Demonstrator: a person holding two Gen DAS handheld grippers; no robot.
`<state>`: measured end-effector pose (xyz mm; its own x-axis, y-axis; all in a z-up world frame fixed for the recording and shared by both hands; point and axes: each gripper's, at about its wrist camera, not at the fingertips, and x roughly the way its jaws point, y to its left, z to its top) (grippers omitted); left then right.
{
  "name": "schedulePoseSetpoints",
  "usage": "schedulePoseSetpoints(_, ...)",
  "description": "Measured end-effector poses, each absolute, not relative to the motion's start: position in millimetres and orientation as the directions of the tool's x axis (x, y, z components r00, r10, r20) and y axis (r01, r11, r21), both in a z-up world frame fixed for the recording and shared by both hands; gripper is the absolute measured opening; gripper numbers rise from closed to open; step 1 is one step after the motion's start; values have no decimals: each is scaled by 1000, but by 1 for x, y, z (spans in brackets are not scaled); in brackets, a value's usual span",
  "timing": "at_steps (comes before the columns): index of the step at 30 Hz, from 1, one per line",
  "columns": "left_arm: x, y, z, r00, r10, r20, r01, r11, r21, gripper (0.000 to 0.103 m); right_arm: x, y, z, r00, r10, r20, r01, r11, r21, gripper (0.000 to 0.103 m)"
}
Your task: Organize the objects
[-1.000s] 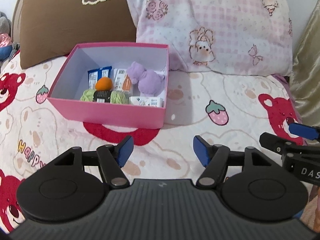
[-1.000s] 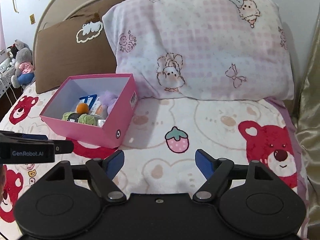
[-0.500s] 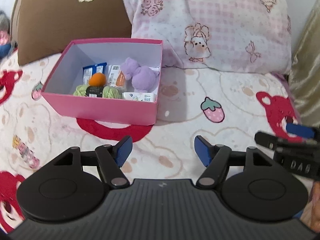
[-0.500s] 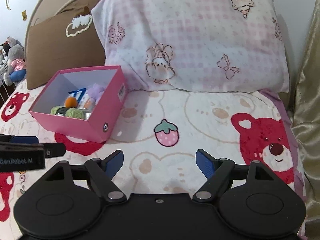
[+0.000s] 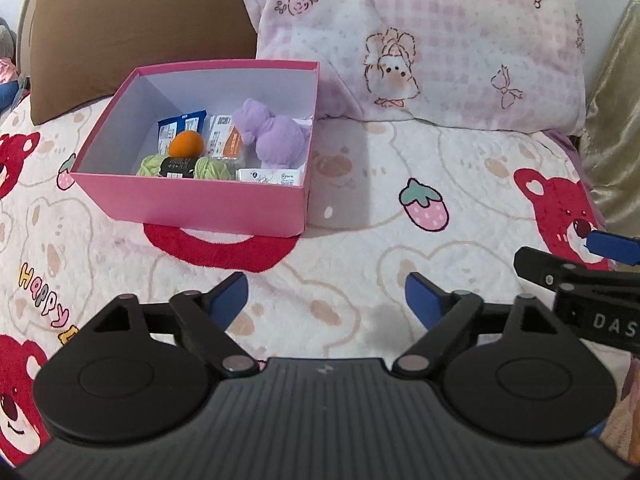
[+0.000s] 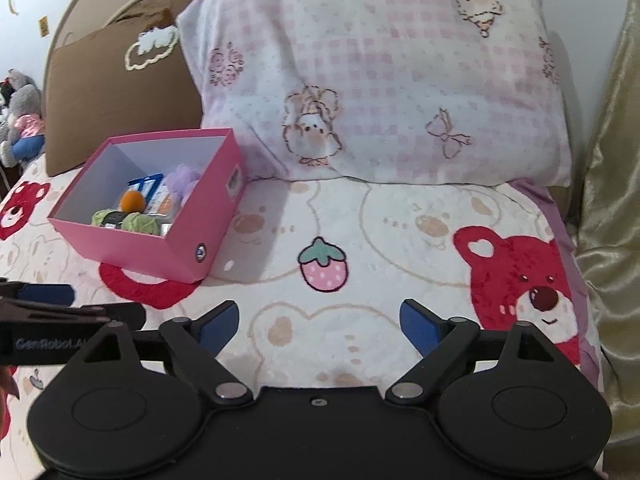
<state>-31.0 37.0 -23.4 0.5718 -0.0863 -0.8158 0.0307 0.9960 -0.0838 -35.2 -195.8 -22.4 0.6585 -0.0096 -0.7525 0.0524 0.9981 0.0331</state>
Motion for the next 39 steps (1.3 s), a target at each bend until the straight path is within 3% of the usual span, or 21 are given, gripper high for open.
schedulePoseSetpoints(2,-33,37,-22,578,-80,-812,26,996,-80,99,-34,-195,-22,648,-37,-761,70,998,10,91)
schedulePoseSetpoints(4,-34,36,-20,580,-67,-812,18,997,-70,101,-35,-196,-22,652,-43,-757,67,998,1,91)
schedulePoseSetpoints(12,-34,32,-19,531,22,-847,-3,1000,24,101,-39,-200,-17,647,-13,-763,65,997,39,91)
schedulePoseSetpoints(39,-43,32,-15,508,52,-860,-41,998,36,101,-44,-202,-18,619,7,-785,76,995,69,91)
